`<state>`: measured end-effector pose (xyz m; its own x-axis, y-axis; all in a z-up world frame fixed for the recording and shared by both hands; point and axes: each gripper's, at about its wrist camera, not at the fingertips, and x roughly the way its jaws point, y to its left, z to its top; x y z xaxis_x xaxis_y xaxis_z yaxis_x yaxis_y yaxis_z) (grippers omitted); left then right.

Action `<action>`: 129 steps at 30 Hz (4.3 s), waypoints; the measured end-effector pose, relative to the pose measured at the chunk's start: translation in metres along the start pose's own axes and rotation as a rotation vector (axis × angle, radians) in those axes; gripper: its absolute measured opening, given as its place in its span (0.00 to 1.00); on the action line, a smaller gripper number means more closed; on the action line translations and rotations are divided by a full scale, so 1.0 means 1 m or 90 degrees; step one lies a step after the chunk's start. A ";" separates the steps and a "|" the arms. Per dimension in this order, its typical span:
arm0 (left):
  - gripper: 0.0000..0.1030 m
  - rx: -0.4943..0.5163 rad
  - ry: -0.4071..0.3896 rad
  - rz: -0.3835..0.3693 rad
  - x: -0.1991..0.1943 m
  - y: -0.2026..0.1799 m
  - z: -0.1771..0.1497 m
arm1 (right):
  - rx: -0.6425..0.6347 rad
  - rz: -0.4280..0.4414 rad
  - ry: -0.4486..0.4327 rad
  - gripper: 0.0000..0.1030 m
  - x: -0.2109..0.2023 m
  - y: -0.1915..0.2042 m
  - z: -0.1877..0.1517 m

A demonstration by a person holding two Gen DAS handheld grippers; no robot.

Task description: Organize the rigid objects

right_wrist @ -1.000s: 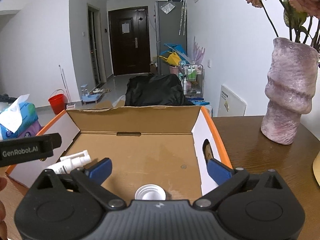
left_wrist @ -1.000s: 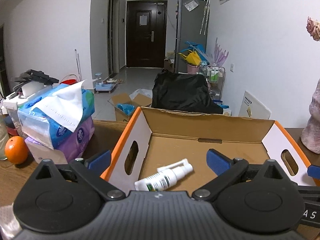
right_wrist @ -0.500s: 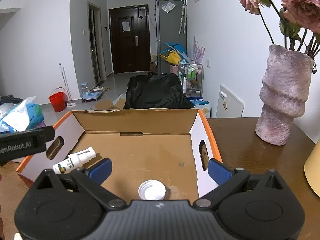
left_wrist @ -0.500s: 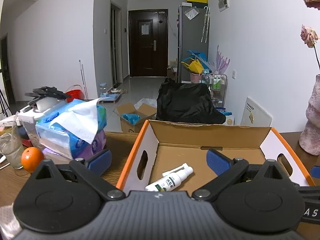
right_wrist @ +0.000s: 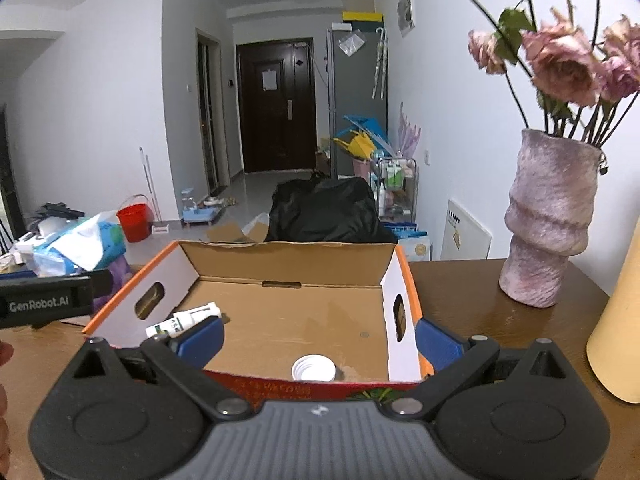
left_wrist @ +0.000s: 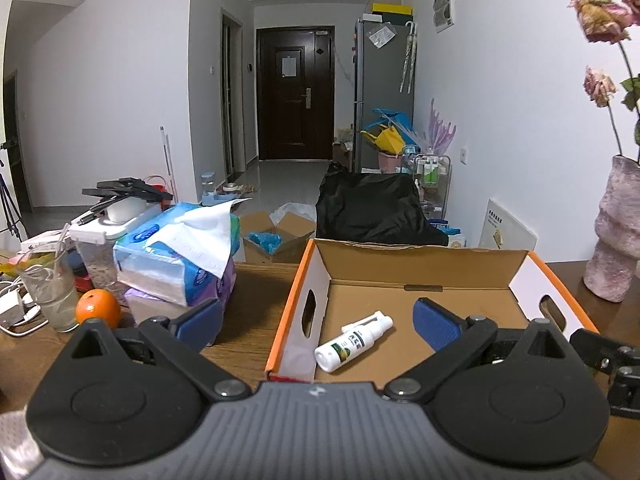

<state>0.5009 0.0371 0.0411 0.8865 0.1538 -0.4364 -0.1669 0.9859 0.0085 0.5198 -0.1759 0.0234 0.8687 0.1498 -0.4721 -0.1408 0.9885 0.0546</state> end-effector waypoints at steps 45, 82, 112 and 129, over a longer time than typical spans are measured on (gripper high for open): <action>1.00 0.048 0.059 -0.025 -0.140 0.012 -0.112 | -0.090 0.074 0.046 0.95 -0.144 0.016 -0.123; 1.00 0.037 0.266 -0.038 -0.195 -0.044 -0.203 | -0.064 0.059 0.065 0.96 -0.186 -0.025 -0.178; 0.55 -0.009 0.150 -0.056 -0.204 0.021 -0.177 | -0.109 0.109 0.091 0.93 -0.166 0.014 -0.180; 0.55 -0.011 0.127 -0.070 -0.199 0.029 -0.163 | -0.132 0.136 0.134 0.30 -0.140 0.041 -0.180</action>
<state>0.2491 0.0241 -0.0185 0.7972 0.0272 -0.6031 -0.0822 0.9946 -0.0638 0.3069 -0.1599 -0.0664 0.6959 0.3241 -0.6408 -0.4209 0.9071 0.0017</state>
